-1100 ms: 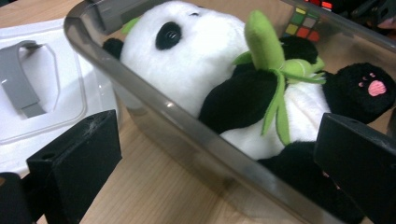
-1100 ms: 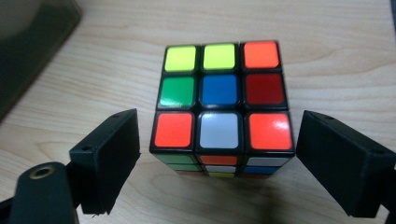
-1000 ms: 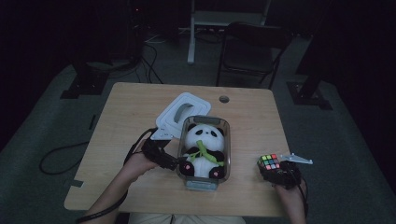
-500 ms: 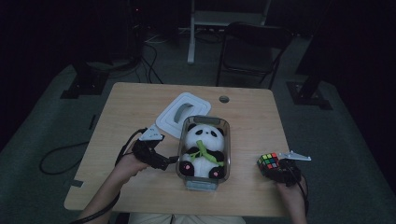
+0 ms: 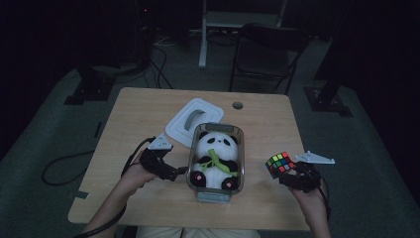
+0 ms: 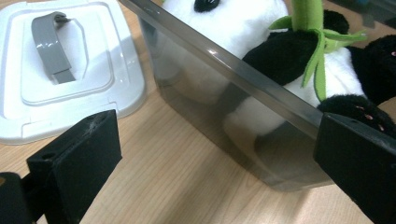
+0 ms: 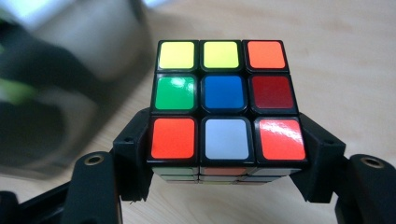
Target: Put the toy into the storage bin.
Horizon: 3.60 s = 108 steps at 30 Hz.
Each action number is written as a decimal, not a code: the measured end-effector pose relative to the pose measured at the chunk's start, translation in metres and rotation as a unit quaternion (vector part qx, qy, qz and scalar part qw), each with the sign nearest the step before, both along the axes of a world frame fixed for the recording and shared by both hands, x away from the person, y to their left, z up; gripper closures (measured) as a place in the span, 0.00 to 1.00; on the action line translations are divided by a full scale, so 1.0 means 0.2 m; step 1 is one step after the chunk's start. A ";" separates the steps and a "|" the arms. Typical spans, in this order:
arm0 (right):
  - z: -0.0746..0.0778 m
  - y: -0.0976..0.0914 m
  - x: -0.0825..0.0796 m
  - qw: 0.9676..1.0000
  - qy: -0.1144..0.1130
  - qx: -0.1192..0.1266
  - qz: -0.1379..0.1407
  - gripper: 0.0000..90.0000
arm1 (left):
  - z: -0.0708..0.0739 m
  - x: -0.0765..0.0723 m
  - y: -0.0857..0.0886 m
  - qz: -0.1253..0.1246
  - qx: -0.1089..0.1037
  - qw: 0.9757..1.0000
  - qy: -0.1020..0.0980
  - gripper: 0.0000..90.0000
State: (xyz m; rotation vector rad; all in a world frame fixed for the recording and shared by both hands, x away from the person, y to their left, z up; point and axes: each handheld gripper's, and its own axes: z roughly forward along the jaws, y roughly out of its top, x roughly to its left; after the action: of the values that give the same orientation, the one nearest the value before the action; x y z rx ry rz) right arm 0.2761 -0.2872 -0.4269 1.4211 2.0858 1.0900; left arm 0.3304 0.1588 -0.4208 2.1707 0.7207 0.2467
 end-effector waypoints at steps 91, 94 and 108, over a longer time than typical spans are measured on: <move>0.17 0.78 0.07 0.951 0.015 -0.034 0.307 1.00 | 0.12 -0.13 -0.37 -0.124 0.013 0.992 -0.029 0.74; 0.17 0.78 0.08 0.951 0.018 -0.032 0.306 1.00 | 0.12 -0.16 -0.38 -0.129 0.025 0.989 -0.063 0.75; 0.18 0.79 0.09 0.950 0.020 -0.034 0.308 1.00 | 0.14 -0.16 -0.39 -0.156 0.010 0.987 -0.037 1.00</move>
State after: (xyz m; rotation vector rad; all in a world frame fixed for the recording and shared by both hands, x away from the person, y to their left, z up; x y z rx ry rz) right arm 0.2939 -0.1300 -0.3907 0.7646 2.6542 1.1883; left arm 0.2975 0.0817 -0.3924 2.2428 0.3292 0.1695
